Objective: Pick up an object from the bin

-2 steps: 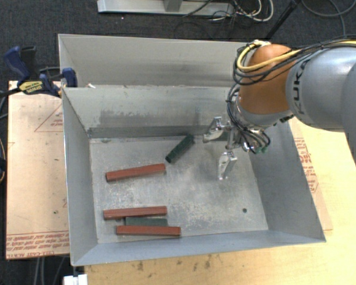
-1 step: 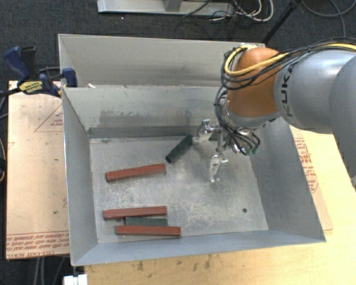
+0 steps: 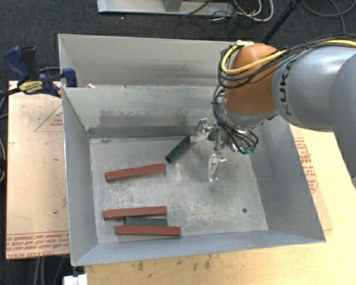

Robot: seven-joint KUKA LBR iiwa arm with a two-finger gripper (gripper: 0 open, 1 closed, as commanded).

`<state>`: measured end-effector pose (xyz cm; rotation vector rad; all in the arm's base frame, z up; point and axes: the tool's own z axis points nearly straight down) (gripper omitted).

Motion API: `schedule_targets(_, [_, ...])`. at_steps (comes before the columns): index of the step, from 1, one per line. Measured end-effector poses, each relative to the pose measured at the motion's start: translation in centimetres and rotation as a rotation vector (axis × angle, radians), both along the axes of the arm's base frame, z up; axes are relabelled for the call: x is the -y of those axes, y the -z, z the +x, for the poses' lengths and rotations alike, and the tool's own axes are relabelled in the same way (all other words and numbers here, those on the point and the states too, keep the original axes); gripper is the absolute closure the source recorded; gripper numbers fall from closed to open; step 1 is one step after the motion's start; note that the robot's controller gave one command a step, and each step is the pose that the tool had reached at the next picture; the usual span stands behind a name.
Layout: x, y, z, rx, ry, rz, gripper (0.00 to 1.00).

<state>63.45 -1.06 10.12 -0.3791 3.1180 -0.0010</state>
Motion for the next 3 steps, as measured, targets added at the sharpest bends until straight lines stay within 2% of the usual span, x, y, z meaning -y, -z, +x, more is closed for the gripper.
schedule_targets(1, [-7.9, 2.2, 2.0, 0.021, 0.252, 0.008, 1.00])
schedule_targets(2, [-7.9, 2.2, 2.0, 0.021, 0.252, 0.008, 1.00])
schedule_targets(3, [-10.5, -13.9, 1.4, 0.007, 0.217, 0.003, 1.00])
